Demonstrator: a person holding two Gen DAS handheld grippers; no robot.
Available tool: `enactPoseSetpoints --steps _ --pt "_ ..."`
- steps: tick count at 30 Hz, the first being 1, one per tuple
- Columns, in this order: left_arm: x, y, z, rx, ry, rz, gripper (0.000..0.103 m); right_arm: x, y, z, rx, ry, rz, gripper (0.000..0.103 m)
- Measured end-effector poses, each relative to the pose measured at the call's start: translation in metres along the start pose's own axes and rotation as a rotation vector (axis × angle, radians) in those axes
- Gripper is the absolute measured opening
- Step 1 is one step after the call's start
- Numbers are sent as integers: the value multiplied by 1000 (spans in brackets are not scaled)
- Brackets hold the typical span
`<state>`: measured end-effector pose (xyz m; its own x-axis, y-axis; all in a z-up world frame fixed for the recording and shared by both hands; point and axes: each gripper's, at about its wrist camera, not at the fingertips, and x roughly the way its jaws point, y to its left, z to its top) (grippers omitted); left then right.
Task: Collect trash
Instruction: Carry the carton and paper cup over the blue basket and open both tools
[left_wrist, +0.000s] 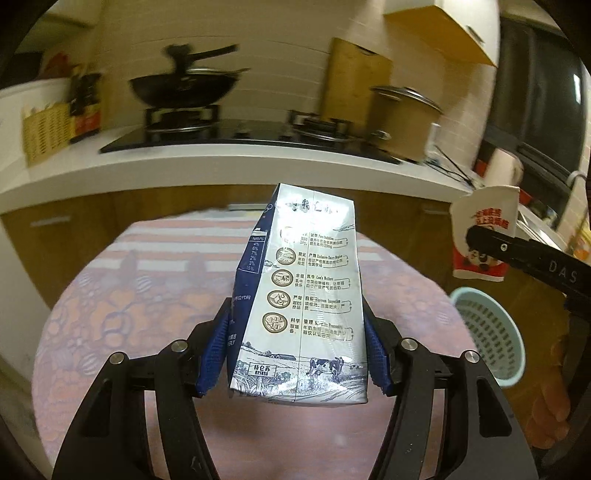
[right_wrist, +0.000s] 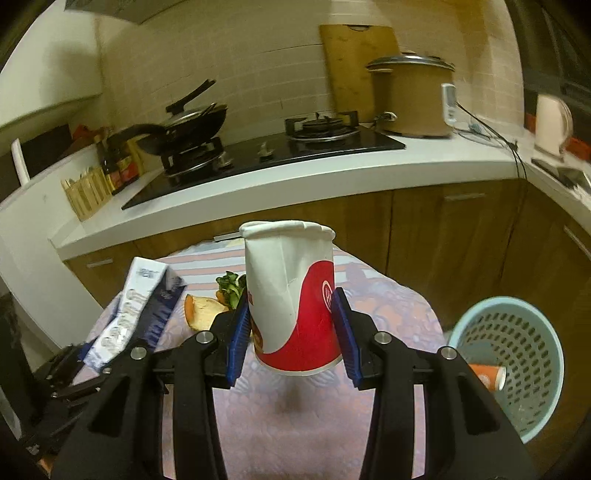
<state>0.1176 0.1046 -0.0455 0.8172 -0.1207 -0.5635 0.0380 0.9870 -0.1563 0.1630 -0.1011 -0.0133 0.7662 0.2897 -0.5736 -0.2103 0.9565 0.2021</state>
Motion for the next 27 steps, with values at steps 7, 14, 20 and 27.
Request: enactPoseSetpoints --steps 7,14,20,27 --pt "4 -65 4 101 6 -64 60 -34 -45 -9 31 -38 -73 39" --pt "8 -132 4 178 24 -167 60 -66 -102 -18 109 -60 -138 39" --pt "26 -188 0 202 89 -306 60 -83 -149 -33 184 -64 -177 39" --pt "65 -236 -13 213 182 -385 61 -70 -216 -61 294 48 -275 39"
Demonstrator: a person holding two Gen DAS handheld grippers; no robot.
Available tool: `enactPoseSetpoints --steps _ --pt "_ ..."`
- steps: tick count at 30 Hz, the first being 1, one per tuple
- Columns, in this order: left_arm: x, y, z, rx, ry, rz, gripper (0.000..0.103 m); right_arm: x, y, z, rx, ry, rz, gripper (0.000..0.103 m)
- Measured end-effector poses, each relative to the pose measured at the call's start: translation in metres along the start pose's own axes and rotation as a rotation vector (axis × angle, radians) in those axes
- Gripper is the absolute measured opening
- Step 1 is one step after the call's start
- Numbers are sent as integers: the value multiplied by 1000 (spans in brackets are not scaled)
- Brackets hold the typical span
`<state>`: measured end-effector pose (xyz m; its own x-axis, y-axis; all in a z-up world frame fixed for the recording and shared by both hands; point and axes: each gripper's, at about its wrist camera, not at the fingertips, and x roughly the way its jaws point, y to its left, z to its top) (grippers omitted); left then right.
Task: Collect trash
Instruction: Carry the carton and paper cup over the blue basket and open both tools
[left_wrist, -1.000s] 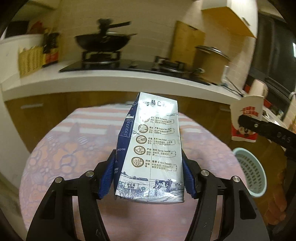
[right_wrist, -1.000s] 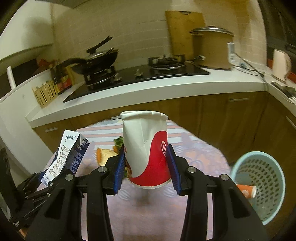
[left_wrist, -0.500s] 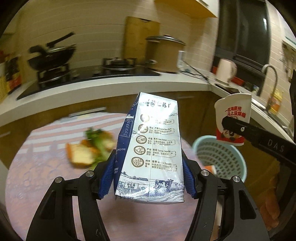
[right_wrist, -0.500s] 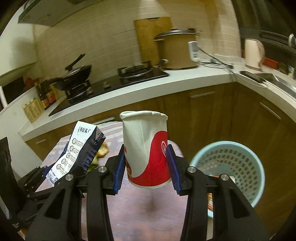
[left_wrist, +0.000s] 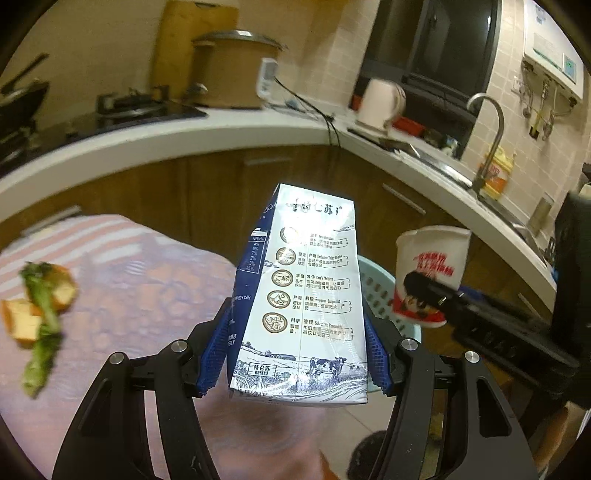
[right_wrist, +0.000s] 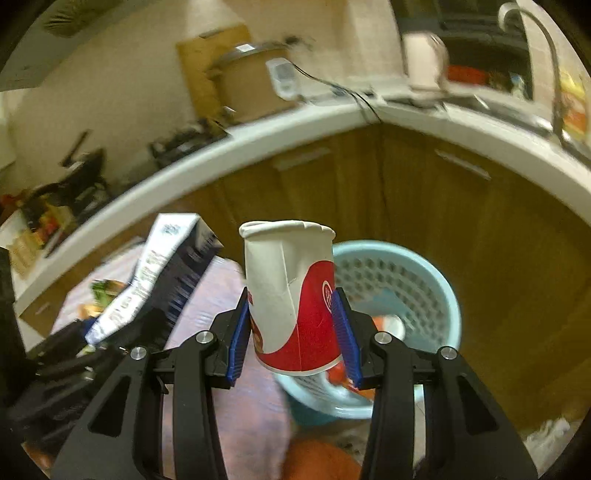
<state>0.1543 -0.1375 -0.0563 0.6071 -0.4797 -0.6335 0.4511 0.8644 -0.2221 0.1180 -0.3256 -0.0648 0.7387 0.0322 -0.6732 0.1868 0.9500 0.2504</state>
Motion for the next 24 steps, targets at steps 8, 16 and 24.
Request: enactPoseSetpoints --steps 8,16,24 --pt "62 -21 -7 20 103 -28 61 51 -53 -23 109 135 -39 39" --pt "98 -28 -15 19 132 -63 61 76 -84 -36 168 183 -65 40" --pt "109 -12 -22 -47 172 -86 65 89 -97 -42 210 209 -53 45"
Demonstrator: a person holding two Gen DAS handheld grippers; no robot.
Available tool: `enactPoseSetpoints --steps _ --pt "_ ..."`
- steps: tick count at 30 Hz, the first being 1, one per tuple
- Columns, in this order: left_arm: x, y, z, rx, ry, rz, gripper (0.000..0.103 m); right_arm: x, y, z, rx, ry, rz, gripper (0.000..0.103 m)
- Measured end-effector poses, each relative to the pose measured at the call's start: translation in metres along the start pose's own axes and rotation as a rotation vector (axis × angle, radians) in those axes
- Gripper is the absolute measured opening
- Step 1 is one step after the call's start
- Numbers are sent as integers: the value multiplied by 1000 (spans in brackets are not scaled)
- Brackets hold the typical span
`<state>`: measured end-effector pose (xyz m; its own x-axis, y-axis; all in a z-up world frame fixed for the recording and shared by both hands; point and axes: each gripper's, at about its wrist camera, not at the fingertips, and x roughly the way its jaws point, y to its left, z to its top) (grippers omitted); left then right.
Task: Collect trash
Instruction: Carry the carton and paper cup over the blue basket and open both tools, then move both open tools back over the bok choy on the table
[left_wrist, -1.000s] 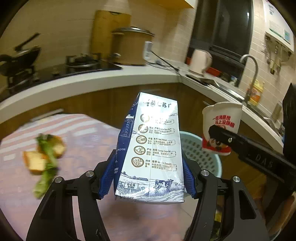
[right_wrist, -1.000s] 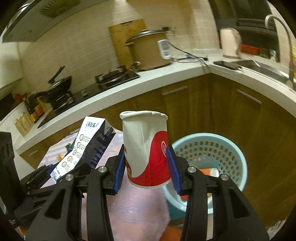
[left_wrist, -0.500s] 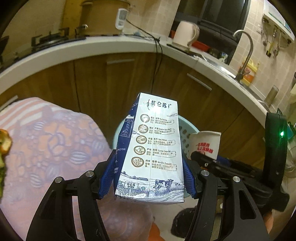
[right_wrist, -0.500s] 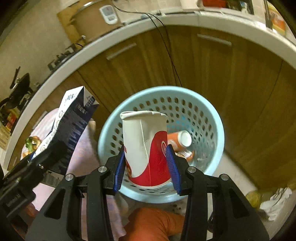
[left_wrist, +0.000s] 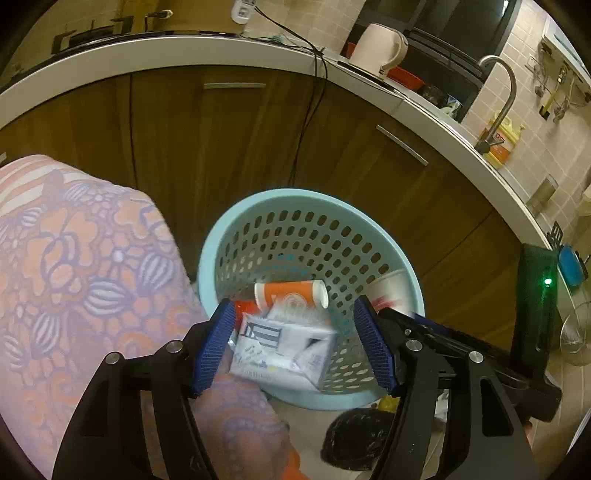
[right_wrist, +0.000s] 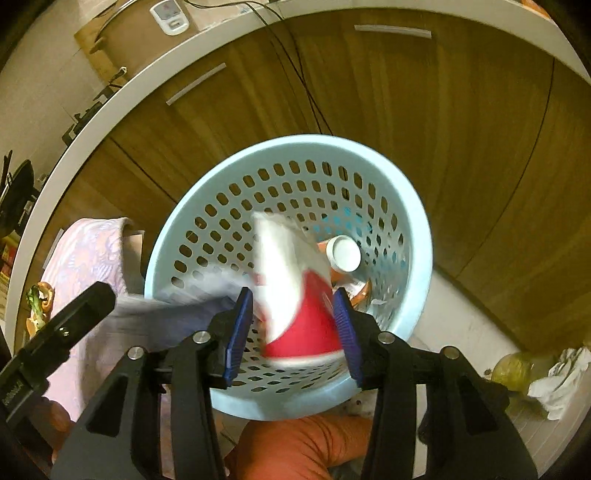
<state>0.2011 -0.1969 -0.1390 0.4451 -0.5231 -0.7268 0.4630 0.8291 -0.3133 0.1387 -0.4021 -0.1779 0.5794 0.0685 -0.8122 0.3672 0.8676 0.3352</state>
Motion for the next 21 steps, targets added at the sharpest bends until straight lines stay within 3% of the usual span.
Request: enactPoseSetpoints --steps 4,11,21 --pt "-15 2 2 -9 -25 -3 67 -8 5 1 -8 -21 6 55" --pt "-49 7 0 -22 -75 -10 67 -40 33 0 -74 -83 50 55" --pt "-124 40 -17 -69 -181 48 65 -72 124 -22 -278 -148 156 55"
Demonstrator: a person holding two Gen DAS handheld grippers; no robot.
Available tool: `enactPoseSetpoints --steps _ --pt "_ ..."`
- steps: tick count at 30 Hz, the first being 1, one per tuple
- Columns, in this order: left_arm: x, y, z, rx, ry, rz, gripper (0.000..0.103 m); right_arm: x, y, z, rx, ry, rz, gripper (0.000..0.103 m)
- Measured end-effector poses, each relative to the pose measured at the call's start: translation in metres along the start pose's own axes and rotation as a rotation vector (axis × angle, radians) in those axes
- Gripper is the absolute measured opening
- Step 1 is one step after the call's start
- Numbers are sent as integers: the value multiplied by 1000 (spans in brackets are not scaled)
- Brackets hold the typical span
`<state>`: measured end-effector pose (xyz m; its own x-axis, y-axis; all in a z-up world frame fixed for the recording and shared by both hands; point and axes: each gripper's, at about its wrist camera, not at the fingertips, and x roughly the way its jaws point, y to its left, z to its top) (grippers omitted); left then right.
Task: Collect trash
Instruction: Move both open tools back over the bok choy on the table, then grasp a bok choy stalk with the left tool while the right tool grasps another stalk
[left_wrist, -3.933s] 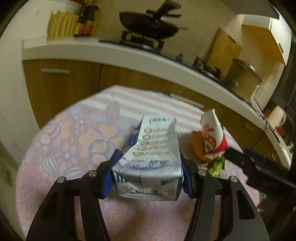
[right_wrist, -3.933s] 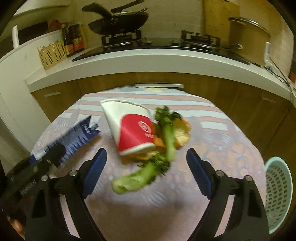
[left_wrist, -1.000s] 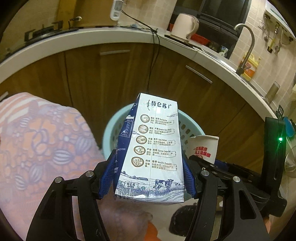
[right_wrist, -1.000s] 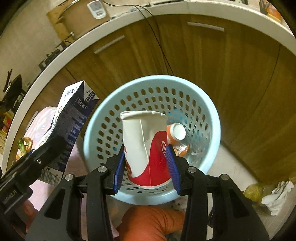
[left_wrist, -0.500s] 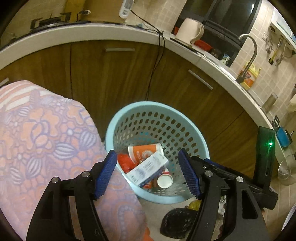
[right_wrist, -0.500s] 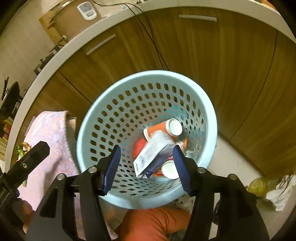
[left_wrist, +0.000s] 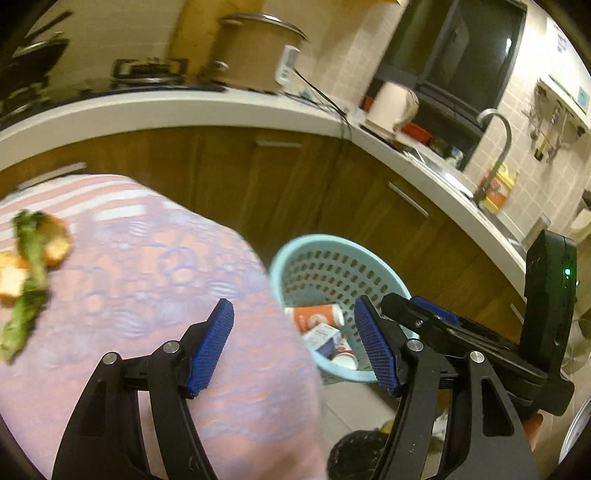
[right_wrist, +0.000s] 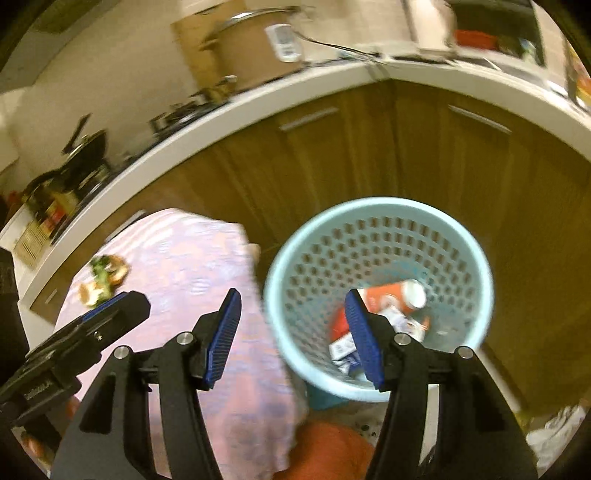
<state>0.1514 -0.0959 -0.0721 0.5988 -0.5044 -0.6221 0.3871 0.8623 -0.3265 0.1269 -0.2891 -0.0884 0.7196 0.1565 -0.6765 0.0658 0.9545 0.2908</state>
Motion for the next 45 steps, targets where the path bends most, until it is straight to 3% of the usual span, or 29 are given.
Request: enactPoseSetpoints --steps 8,11,16,22,35,38,40,41,45 --pt "-62 68 1 -106 -92 107 65 18 72 -8 -133 27 72 53" --pt "-81 94 -2 -124 -112 162 65 26 94 -12 -176 44 88 42" --pt "-103 146 -8 -156 -100 233 65 42 129 -14 -228 75 120 38" --pt "-94 184 -11 -119 -10 280 65 59 167 -8 -278 98 144 38" --pt "-58 204 -20 -55 83 286 61 108 230 3 -373 170 174 38" --pt "-48 202 -22 -40 112 294 52 118 240 5 -386 178 184 38" --pt "-46 197 -24 -3 114 338 46 123 247 7 -394 183 192 38" --pt "-47 196 -25 1 113 334 33 126 252 8 -402 184 194 38" --pt "-59 204 -27 -63 89 255 22 131 264 8 -424 178 207 38"
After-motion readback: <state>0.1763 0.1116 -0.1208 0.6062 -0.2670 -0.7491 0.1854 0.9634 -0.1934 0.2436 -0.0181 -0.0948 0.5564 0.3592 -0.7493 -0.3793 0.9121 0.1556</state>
